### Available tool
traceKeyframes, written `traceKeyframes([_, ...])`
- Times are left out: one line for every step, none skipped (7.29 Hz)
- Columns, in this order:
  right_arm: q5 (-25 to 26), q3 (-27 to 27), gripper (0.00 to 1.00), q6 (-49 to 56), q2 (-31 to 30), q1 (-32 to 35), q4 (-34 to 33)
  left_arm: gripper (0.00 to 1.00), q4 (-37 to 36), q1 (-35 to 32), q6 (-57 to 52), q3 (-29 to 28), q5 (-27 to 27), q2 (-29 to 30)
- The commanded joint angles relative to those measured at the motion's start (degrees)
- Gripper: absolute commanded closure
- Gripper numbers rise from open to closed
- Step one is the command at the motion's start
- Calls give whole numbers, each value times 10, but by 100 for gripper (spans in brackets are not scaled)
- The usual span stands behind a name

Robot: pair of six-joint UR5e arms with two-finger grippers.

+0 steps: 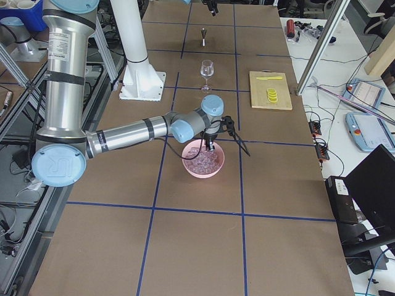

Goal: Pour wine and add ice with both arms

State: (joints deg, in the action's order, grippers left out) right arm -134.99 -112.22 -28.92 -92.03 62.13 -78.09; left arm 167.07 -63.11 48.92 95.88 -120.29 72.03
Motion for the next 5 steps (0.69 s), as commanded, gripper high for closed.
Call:
traceKeyframes([3, -31, 100, -124, 97, -15, -72, 0, -3, 0, -2, 3, -6, 2])
traceKeyframes([19, -32, 100, -207, 137, -52, -73, 0, -5, 0, -4, 3, -16, 2])
traceKeyframes([50, -31, 100, -276, 178, -92, -74, 0, -7, -1, -10, -3, -62, 1])
traceKeyframes([65, -29, 100, -336, 212, -117, -76, 0, -13, -8, -69, -3, -75, 2])
traceKeyframes([81, -28, 100, -375, 240, -133, -88, 0, -76, -27, -152, -2, -80, 15])
